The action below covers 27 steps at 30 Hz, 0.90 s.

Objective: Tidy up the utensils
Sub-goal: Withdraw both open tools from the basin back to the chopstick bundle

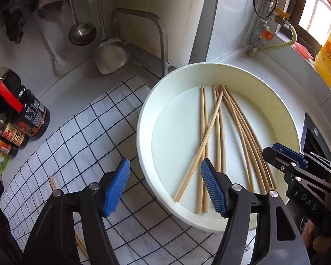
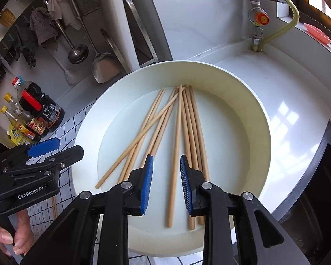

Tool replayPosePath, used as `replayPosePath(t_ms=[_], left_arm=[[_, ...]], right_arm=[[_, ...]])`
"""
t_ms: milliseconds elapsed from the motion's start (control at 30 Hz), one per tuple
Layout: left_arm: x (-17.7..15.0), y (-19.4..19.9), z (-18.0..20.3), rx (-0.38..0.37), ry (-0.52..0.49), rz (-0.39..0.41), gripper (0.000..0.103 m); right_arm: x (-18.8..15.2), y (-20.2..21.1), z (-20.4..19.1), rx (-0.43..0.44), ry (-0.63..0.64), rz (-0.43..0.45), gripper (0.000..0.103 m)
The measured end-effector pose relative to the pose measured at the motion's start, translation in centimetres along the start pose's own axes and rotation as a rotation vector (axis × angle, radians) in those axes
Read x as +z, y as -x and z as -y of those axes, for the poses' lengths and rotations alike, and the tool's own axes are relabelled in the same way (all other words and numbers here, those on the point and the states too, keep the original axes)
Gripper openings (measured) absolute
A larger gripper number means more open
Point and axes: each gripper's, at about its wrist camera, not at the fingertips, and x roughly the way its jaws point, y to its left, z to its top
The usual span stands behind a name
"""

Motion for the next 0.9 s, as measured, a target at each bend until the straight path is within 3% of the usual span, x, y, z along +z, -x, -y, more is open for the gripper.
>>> replayPosePath(t_ms=[900], left_arm=[[-9.6,6.5,-10.5,0.084,0.197,0.032,0.069]], right_arm=[[-4.0,1.8,-11.2,0.091,0.178,-0.006,0.030]])
